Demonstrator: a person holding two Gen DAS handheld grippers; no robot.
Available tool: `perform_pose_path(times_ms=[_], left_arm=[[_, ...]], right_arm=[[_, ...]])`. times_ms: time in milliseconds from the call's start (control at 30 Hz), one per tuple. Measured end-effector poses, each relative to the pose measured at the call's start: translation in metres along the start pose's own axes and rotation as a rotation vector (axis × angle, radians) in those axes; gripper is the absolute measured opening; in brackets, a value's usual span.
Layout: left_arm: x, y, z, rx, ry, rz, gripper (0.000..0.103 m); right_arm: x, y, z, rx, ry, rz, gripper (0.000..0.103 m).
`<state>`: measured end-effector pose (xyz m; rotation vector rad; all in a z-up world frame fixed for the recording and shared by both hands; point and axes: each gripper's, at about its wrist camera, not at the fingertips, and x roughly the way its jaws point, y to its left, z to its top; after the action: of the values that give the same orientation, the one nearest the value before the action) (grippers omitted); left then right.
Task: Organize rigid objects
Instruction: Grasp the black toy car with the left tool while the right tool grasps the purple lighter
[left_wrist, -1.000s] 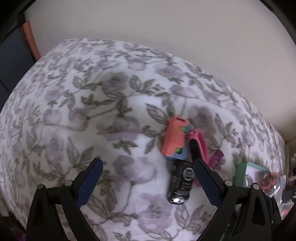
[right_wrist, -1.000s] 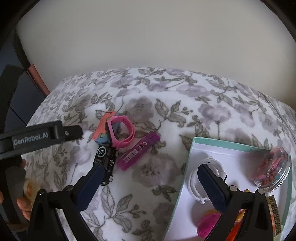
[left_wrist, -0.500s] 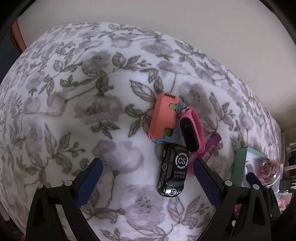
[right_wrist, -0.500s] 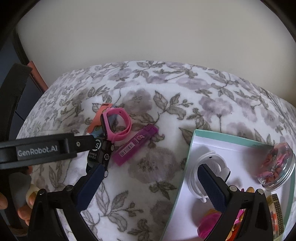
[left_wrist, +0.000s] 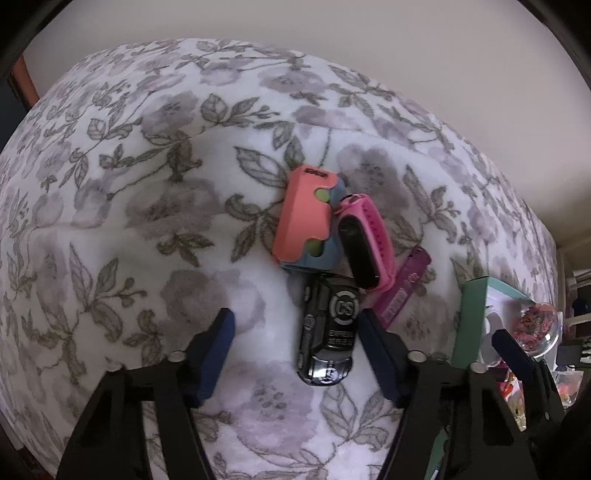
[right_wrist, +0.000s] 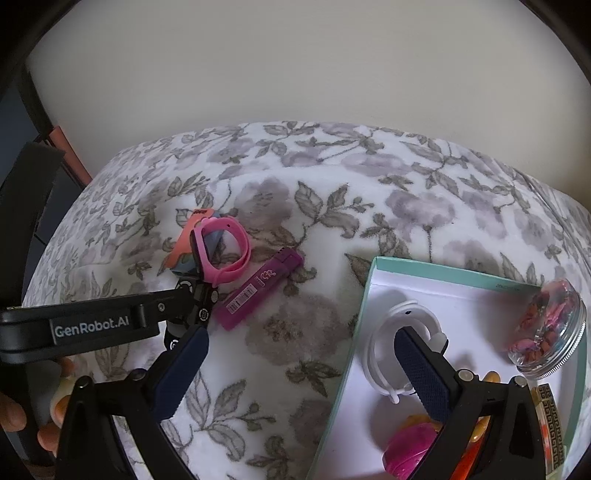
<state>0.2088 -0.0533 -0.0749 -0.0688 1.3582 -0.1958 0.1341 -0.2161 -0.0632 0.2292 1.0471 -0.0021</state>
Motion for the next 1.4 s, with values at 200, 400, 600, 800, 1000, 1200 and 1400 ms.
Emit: perform_pose_path(times_ms=[200,400,600,800,1000,1200,1400], left_arm=[[0.006,-0.009,-0.001,0.02,0.028,-0.027,0.054],[0.014,-0.011,-0.003,0.018,0.043,-0.051,0.036],[0.006,0.0,-0.002,0.006,0.015,0.0,0.035],[0.003,0.024,0.002,-0.061,0.003,0.007,0.035],[0.0,0.042,0.002,-0.114,-0.006,-0.004,0.035],[-0.002,0.047,-0.002,-0.133,-0.004,-0.024,0.035],[0.0,0.047,-0.002,-0.146,0.001,-0.043,0.035]], right_arm=[[0.0,-0.002,0.0,0.004,-0.001,0.002,0.102],[0.002,-0.001,-0.001,-0.005,0.007,-0.01,0.1],[0.0,0.001,0.003,0.009,-0.013,-0.014,0.091],[0.008,0.006,0.008,0.025,-0.007,-0.032,0.08],[0.007,0.013,0.012,0.008,-0.029,-0.135,0.075],[-0.004,0.023,0.017,-0.035,-0.079,-0.176,0.071],[0.012,0.036,0.018,-0.035,-0.031,-0.101,0.06]])
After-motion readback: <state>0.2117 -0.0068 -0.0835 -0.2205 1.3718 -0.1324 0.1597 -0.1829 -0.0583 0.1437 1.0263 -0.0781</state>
